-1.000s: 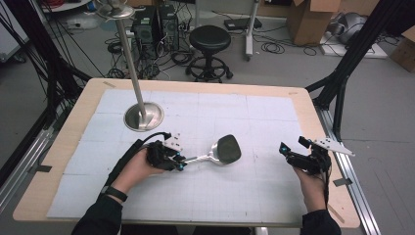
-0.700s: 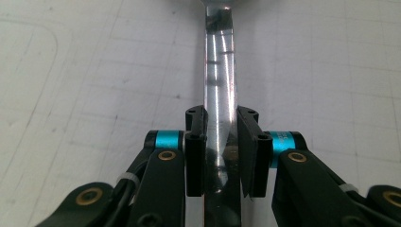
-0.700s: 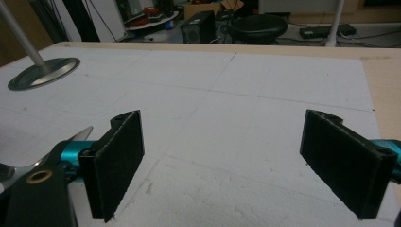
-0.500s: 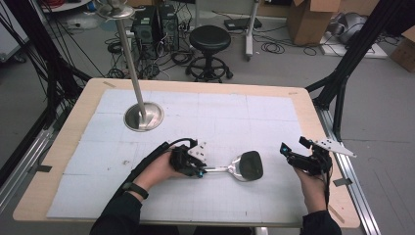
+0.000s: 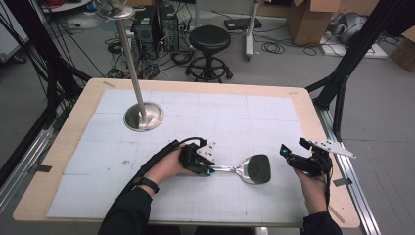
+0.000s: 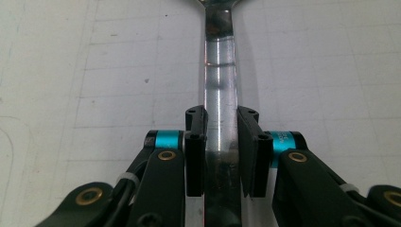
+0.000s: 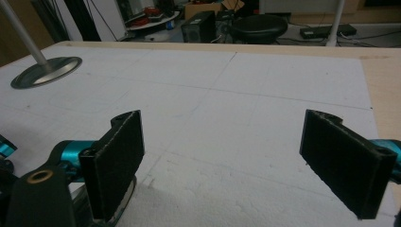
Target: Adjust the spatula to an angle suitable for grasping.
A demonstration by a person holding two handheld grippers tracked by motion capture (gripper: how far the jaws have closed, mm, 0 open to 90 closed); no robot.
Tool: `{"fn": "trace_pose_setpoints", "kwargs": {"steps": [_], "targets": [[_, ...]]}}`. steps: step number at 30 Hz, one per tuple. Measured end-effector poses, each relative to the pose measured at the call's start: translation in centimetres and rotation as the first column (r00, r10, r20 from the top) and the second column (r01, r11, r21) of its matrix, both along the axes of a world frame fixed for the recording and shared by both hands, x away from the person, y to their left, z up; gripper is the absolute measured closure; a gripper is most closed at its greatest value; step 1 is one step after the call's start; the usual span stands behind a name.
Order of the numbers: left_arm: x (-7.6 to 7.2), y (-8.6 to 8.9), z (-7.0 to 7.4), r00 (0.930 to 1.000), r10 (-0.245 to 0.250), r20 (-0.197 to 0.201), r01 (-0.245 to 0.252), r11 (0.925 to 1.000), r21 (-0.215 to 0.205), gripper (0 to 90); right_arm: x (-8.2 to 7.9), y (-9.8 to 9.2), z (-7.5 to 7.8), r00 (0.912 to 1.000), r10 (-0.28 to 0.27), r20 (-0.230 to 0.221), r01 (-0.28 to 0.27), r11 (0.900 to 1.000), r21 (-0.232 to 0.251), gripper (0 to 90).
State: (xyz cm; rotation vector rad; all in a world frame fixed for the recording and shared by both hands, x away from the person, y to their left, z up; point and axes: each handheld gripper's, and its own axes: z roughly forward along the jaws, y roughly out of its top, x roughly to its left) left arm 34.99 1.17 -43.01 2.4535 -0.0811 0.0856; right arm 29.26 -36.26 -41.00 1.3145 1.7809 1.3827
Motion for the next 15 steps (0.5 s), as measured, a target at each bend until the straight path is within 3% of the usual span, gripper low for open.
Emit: {"fn": "trace_pose_setpoints", "kwargs": {"steps": [2, 5, 9, 10, 14, 15], "targets": [[0.0, 0.1, 0.0, 0.9999, 0.007, -0.010, -0.007, 1.0000, -0.003, 73.6, 0.0, 0.0, 0.0, 1.0000, 0.000, -0.004, 0.000, 1.000, 0.001, 13.7], [0.3, 0.1, 0.1, 0.9968, 0.070, -0.038, -0.071, 0.9974, -0.016, 67.9, 0.0, 0.1, -0.1, 1.0000, 0.004, -0.008, -0.004, 1.000, -0.003, 13.7], [0.7, 0.7, 0.6, 0.9880, 0.136, -0.072, -0.139, 0.9898, -0.032, 45.5, 0.0, 0.2, -0.1, 0.9999, 0.011, -0.009, -0.011, 1.000, -0.004, 13.7], [0.6, 1.1, 1.0, 0.9839, 0.156, -0.086, -0.161, 0.9856, -0.052, 41.8, 0.0, 0.2, -0.1, 0.9999, 0.011, -0.008, -0.011, 1.000, -0.003, 13.6], [0.1, 2.4, 2.9, 0.9803, 0.186, -0.067, -0.194, 0.9719, -0.134, 30.6, 0.0, 0.2, -0.1, 0.9998, 0.018, -0.010, -0.018, 1.000, -0.006, 13.6], [-0.2, 3.0, 3.6, 0.9774, 0.201, -0.067, -0.209, 0.9612, -0.179, 27.7, 0.1, 0.3, -0.1, 0.9998, 0.021, -0.005, -0.022, 1.000, -0.009, 13.7]]}}
